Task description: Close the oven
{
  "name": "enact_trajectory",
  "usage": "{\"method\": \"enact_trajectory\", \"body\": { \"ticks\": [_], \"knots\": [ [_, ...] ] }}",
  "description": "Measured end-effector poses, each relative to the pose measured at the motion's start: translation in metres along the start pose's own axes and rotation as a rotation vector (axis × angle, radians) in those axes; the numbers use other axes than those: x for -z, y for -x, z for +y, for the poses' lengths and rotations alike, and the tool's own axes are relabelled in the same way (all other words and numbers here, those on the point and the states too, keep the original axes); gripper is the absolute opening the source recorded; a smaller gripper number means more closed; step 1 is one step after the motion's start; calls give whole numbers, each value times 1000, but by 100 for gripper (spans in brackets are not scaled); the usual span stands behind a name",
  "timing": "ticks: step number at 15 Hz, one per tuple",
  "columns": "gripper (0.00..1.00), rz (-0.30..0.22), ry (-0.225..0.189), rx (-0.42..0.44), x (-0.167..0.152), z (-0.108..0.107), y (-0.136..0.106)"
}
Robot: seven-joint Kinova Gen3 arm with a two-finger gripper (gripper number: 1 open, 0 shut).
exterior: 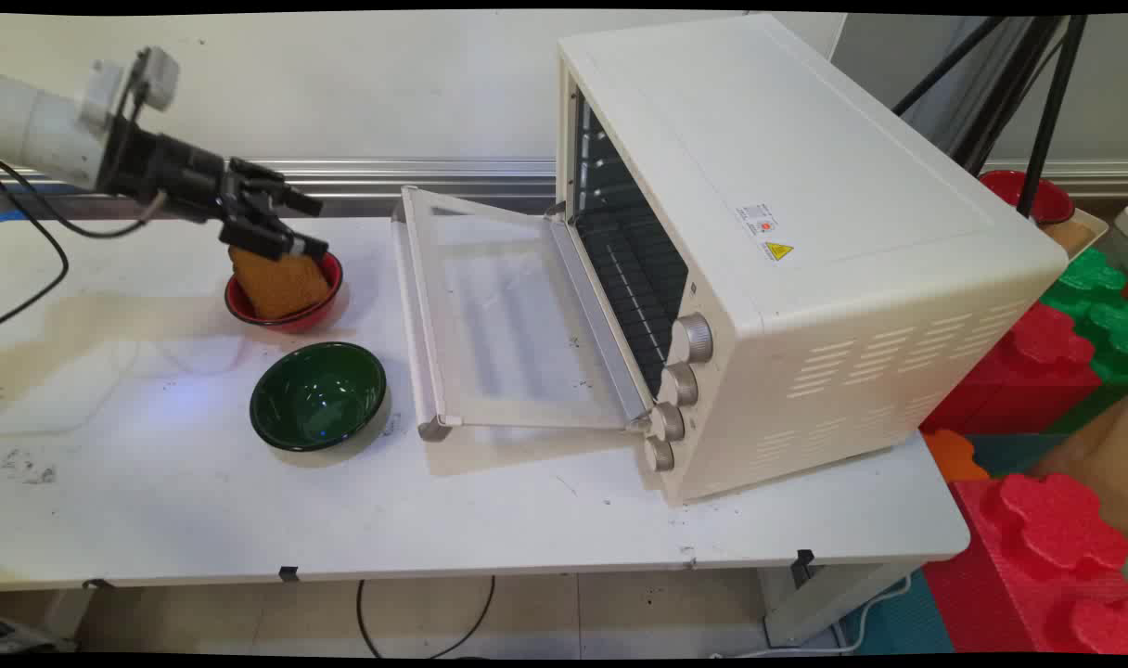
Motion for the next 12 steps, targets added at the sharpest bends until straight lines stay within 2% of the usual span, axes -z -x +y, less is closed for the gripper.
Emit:
{"method": "enact_trajectory", "body": {
  "ticks": [6,12],
  "knots": [
    [100,-49,2,-39,-28,8,16],
    [100,-74,19,-88,-54,12,29]
  ]
}}
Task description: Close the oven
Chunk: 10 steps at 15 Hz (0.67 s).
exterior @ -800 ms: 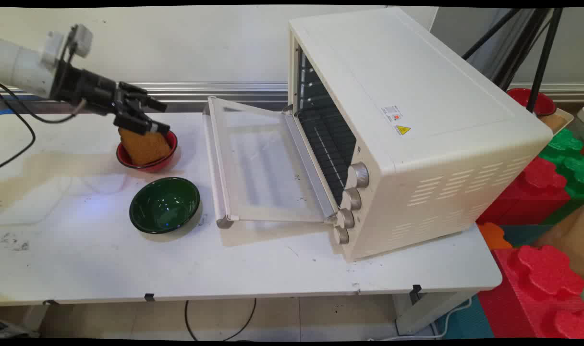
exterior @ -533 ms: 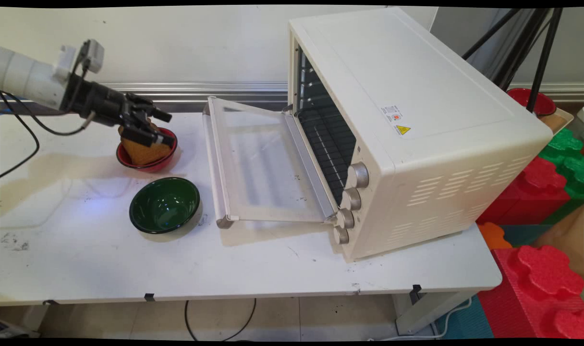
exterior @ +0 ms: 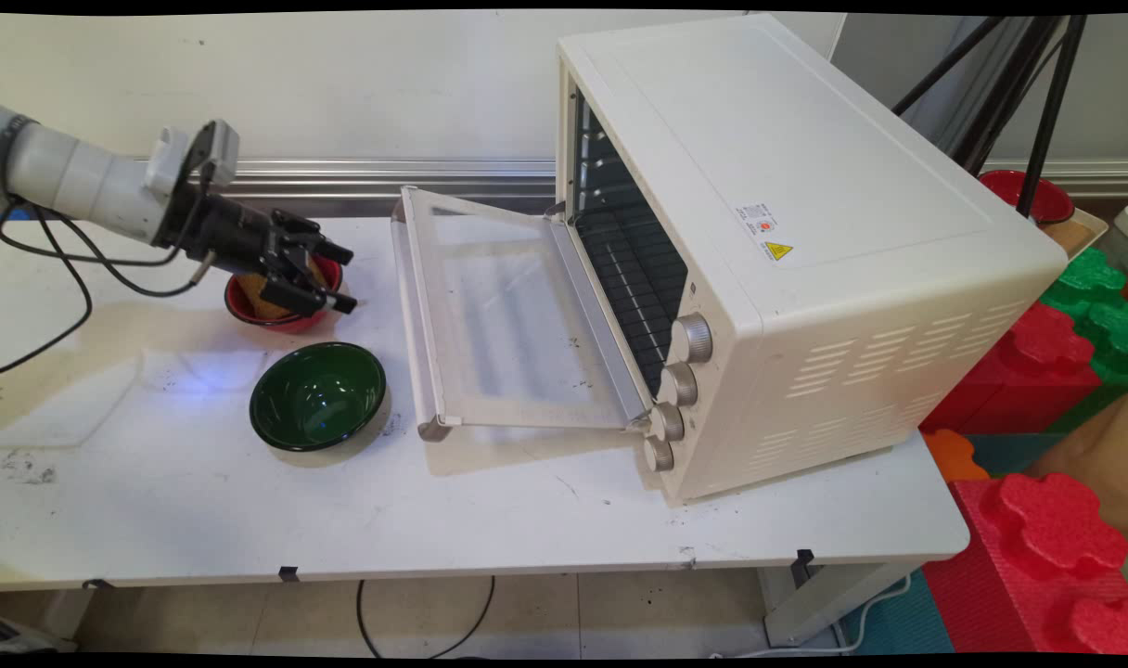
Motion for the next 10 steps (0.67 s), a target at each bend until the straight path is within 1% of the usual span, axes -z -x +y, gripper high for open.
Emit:
{"method": "enact_trajectory", "body": {
  "ticks": [4,7,8,10],
  "knots": [
    [100,-7,17,-45,-22,4,4],
    [100,-6,25,-62,-33,6,5],
    [0,-4,29,-68,-37,7,5],
    [0,-2,39,-79,-42,8,5]
  ]
}}
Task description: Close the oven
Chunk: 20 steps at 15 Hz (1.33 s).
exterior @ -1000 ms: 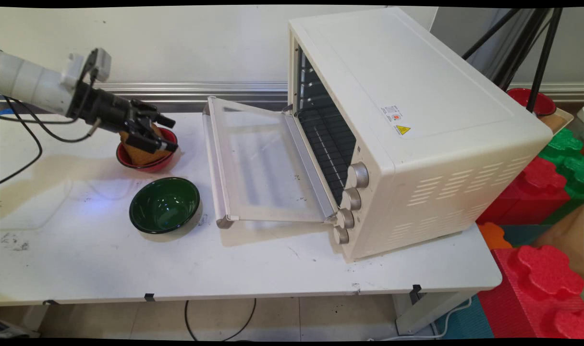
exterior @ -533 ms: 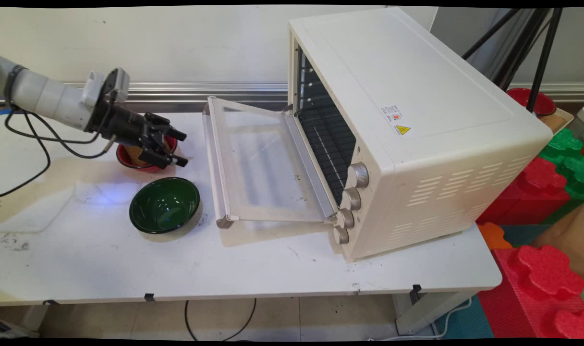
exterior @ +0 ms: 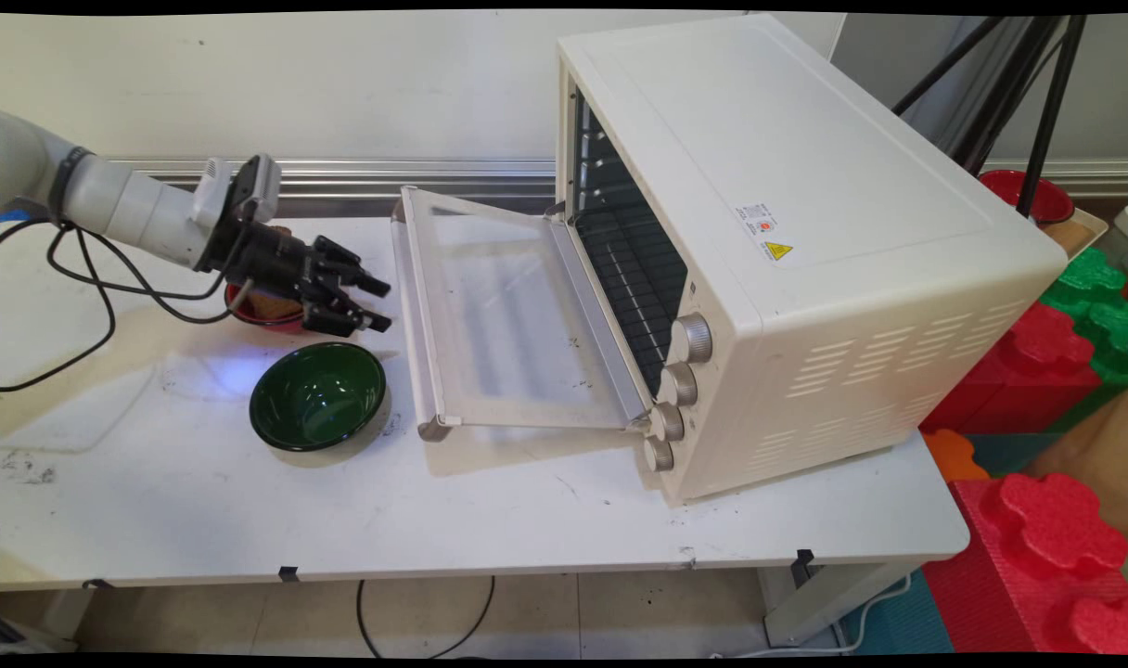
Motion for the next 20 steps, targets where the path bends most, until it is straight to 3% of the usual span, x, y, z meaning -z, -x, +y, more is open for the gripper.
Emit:
{"method": "enact_trajectory", "body": {
  "ticks": [12,20],
  "knots": [
    [0,47,21,-67,-25,3,-2],
    [0,150,4,-115,-21,-1,-7]
  ]
}}
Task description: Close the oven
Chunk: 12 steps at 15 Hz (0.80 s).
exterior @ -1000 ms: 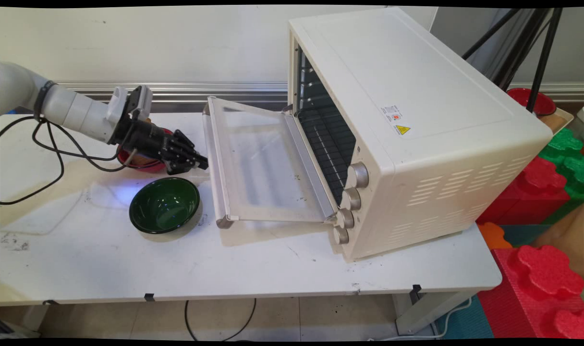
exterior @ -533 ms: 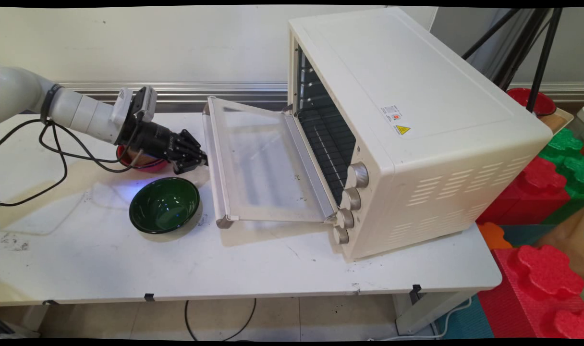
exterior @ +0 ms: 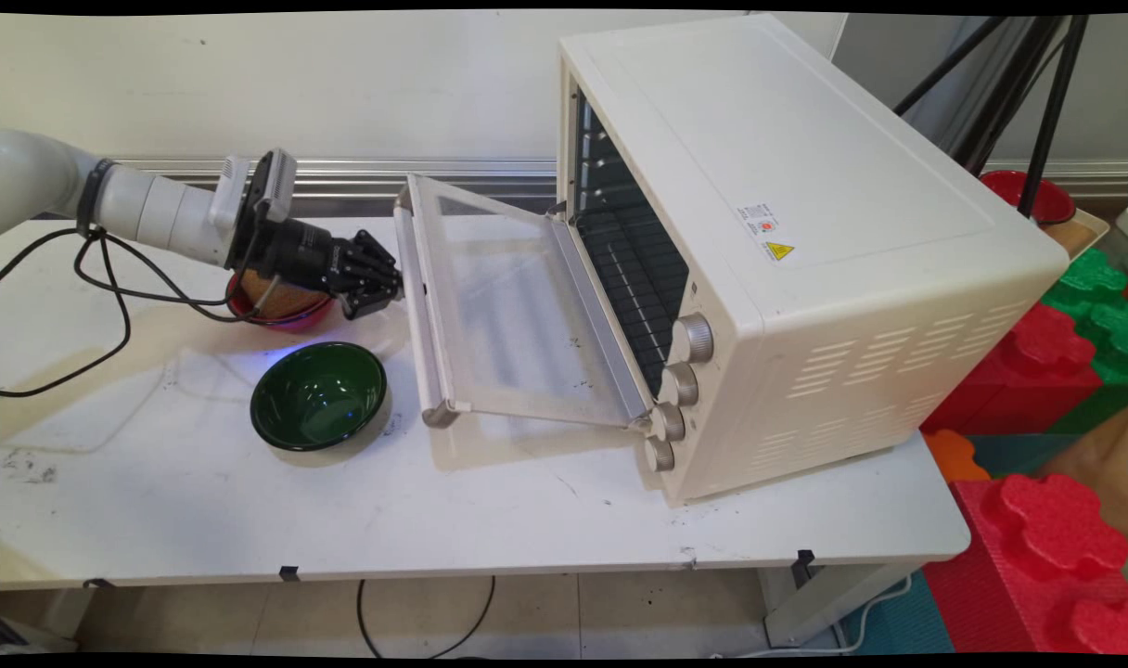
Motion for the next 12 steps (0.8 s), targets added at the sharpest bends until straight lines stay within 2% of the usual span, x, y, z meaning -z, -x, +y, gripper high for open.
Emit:
{"method": "enact_trajectory", "body": {
  "ticks": [5,12],
  "knots": [
    [0,79,-16,-16,4,-5,-11],
    [0,199,-53,-17,7,-19,-42]
  ]
}}
